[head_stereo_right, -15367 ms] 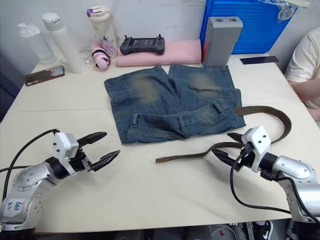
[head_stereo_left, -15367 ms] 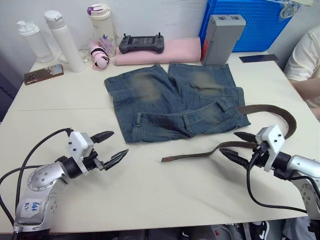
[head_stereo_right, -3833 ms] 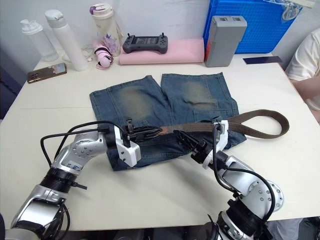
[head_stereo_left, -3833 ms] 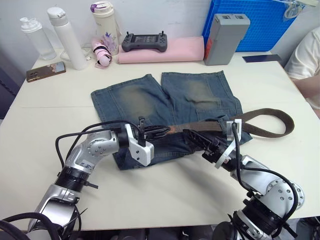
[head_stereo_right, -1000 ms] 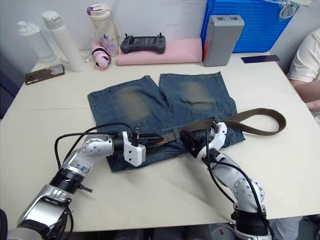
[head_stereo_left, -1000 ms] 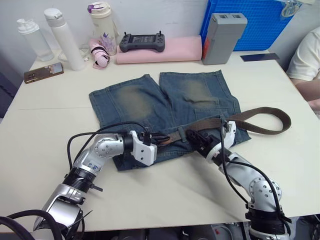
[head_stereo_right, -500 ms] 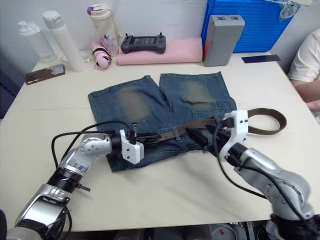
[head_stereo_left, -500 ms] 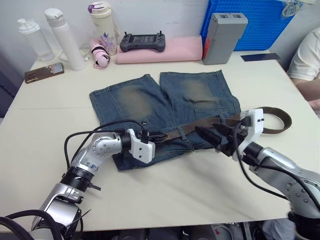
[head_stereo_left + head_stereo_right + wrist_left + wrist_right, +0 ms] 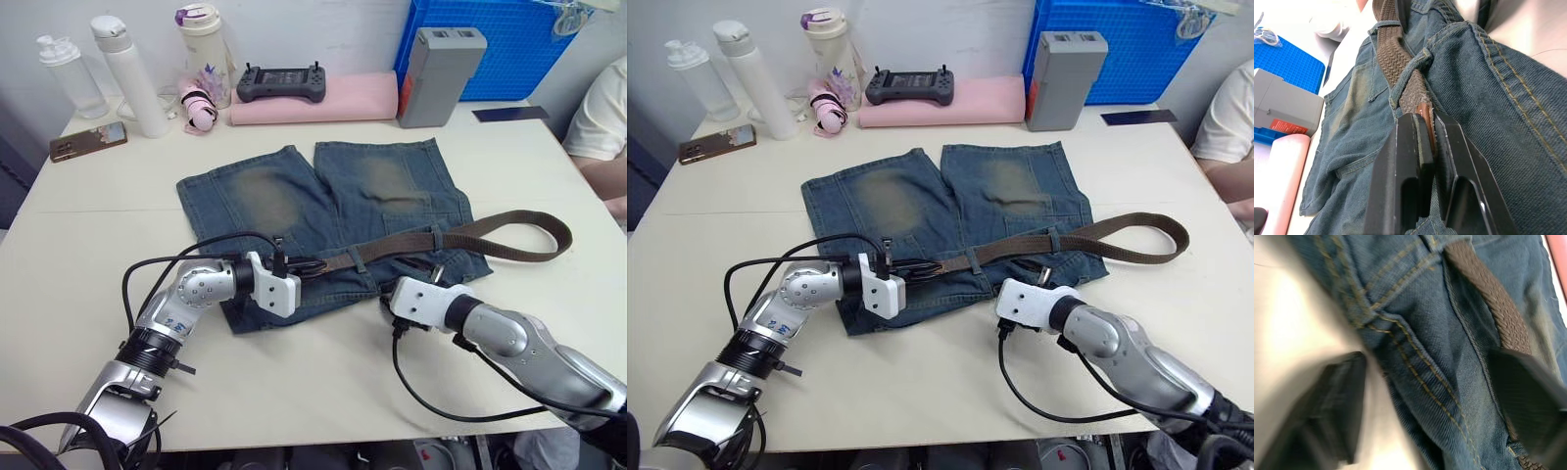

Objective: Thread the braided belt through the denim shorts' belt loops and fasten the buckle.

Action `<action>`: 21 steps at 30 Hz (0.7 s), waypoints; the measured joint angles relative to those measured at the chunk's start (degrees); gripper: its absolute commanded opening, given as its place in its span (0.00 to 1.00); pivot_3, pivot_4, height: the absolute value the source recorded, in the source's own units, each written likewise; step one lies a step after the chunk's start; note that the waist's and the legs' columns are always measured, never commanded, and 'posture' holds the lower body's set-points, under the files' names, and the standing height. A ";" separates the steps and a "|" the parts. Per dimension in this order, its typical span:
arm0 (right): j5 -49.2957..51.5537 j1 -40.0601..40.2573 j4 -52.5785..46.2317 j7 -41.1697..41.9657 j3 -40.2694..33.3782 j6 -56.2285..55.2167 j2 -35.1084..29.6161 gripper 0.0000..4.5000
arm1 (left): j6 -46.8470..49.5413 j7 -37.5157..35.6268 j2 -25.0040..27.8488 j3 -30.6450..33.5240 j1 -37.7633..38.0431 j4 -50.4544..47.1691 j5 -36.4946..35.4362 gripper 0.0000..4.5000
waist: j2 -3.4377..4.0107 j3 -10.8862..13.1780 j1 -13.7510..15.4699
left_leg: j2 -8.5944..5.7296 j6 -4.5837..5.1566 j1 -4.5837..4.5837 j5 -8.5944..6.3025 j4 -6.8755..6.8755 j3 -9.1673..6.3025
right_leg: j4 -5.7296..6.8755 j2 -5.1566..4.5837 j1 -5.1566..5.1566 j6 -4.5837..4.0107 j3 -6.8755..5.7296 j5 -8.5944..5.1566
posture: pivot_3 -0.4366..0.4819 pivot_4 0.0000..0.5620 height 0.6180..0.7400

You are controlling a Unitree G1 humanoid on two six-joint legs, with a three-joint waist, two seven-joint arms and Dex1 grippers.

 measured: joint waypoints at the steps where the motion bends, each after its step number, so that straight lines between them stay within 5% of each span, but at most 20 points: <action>1: -0.70 0.01 0.78 0.06 0.00 0.01 1.10 0.47 | 0.08 0.00 0.08 0.02 0.19 -0.37 0.00 0.00 | 0.00 0.00 0.00 | -0.01 0.00 0.01 0.00 0.03 0.00 | 0.01 0.00 0.02 0.01 0.01 0.00 | 0.48 0.27 0.71; 6: -1.69 1.08 2.57 0.20 -1.10 2.11 5.61 0.00 | 0.13 -0.02 0.79 0.11 0.96 -1.18 -0.05 0.00 | -0.08 -0.05 0.13 | 0.00 0.00 0.07 0.00 0.11 -0.06 | 0.02 0.00 0.15 0.02 -0.03 0.01 | 0.48 0.27 0.71; 14: -2.92 6.57 12.17 -1.05 -18.07 9.78 3.55 0.00 | 0.04 -0.09 2.22 0.47 2.82 -3.41 -0.52 0.00 | -0.08 -0.05 2.42 | -0.17 0.11 -0.10 0.01 0.10 -0.21 | -0.29 -0.09 0.24 0.19 -0.07 0.10 | 0.48 0.27 0.71; 21: -3.59 6.66 12.39 0.51 -22.73 13.73 7.95 0.00 | -0.32 -0.09 2.43 0.48 2.90 -3.53 -1.00 0.00 | -0.07 -0.05 1.64 | -0.13 0.11 -0.08 0.01 -0.01 -0.17 | -0.36 -0.02 0.23 0.21 -0.07 0.11 | 0.48 0.27 0.71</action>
